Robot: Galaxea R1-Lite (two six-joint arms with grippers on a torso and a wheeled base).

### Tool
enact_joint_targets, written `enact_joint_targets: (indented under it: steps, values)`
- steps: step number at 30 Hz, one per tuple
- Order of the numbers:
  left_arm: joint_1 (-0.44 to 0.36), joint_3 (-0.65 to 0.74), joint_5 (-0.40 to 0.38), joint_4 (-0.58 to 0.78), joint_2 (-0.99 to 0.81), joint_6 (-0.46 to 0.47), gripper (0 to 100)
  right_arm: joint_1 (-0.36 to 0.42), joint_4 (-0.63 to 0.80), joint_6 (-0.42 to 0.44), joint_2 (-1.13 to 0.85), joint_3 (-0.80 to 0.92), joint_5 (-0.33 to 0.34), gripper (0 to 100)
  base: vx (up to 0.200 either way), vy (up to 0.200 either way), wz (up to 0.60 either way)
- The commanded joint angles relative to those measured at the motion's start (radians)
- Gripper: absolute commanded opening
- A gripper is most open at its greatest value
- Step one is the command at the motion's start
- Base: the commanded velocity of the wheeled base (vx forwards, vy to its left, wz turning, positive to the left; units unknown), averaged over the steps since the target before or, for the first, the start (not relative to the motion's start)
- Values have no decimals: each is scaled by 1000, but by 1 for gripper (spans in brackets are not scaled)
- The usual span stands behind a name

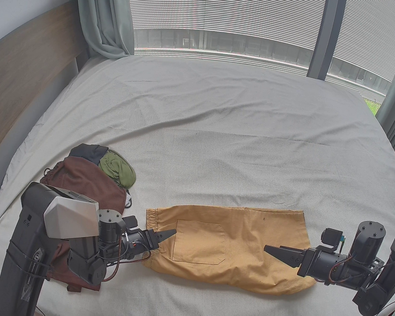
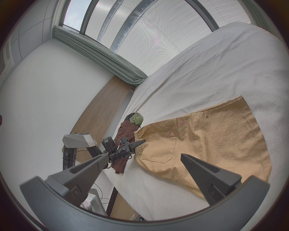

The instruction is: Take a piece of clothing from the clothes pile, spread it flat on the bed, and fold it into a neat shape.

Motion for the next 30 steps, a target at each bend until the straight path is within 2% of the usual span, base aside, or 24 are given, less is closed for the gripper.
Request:
enact_joint_targets:
  steps: [1,13,19,20,30]
  values:
    - [9,9,-7,-3,1,-1,0,1,-1,0,1,0,0,100,0,0,0]
    - [55,127,-20,-3,-120,2,0,5,-1,0,31,2,-3,100,0,0,0]
    - [103,189,-46,-3,-157,6,0,5,-1,0,52,2,-3,100,0,0,0]
    - [134,223,-63,-5,-179,13,0,7,-1,-1,66,2,-3,100,0,0,0]
    - [243,350,-165,-3,-308,37,0,16,-1,0,69,5,-3,100,0,0,0]
